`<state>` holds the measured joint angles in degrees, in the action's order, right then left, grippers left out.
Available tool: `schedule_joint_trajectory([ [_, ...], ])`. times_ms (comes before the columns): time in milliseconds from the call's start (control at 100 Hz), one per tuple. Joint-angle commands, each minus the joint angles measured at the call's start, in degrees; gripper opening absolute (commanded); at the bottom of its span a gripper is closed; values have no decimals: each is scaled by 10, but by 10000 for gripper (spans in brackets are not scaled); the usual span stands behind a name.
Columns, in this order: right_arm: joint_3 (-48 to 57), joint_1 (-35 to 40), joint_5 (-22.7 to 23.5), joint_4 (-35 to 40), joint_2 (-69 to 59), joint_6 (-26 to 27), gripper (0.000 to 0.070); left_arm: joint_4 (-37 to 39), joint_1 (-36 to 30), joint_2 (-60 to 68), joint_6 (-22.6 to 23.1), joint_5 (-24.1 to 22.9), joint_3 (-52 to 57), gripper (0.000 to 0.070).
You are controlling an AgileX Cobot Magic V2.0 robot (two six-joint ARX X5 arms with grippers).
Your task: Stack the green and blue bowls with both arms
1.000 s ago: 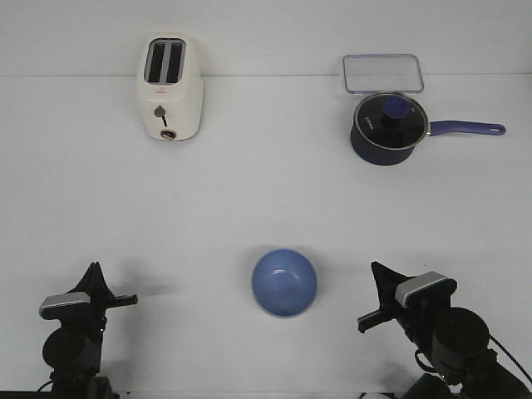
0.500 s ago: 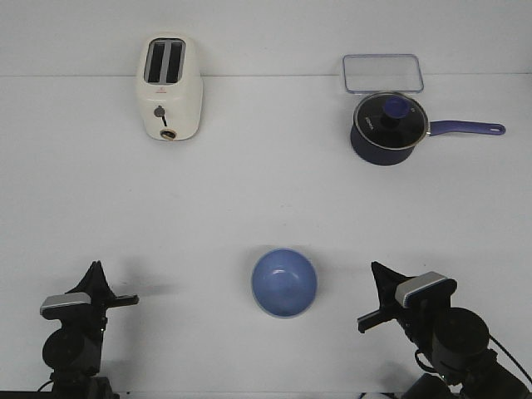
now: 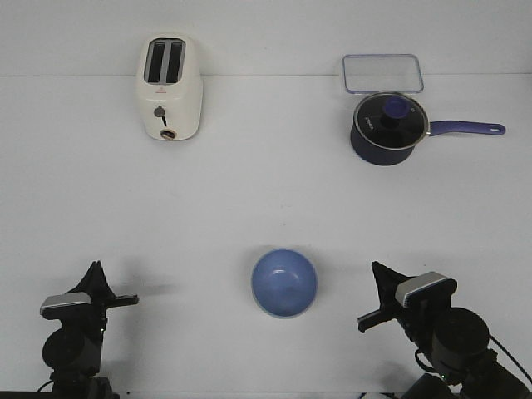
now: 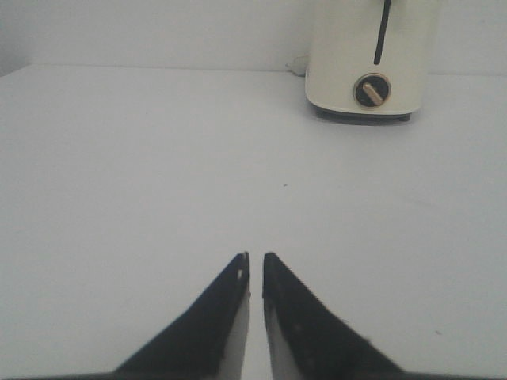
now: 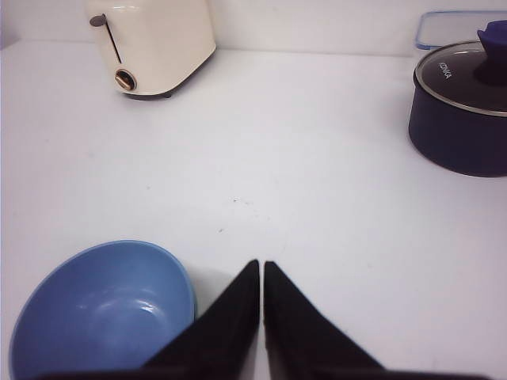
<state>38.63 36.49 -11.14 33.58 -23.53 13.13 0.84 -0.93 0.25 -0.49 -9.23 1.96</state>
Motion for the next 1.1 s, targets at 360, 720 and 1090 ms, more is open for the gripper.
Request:
schedule_joint_trajectory([
  [360, -246, -334, 138, -228, 158, -149, 10, 8, 0, -1, 7, 0, -12, 15],
  [720, -379, -369, 136, -261, 235, -147, 10, 8, 0, -1, 7, 0, -12, 15],
  [1090, -379, -368, 139, -279, 235, -141, 10, 10, 0, -1, 7, 1, -11, 15],
])
